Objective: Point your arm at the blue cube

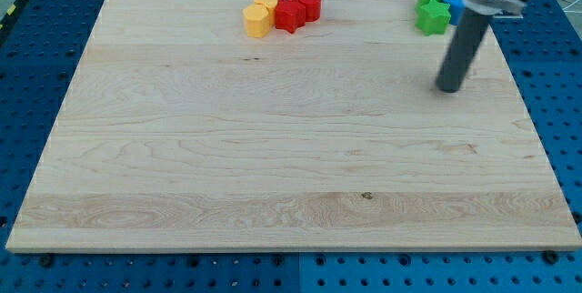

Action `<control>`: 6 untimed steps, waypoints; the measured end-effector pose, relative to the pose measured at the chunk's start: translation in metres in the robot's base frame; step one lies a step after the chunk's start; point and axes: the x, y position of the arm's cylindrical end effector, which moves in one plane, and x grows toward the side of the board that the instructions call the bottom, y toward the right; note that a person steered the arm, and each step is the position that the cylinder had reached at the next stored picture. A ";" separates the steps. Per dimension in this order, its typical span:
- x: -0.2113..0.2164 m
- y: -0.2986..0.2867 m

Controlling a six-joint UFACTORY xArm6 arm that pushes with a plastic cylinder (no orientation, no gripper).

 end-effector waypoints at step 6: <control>-0.124 0.059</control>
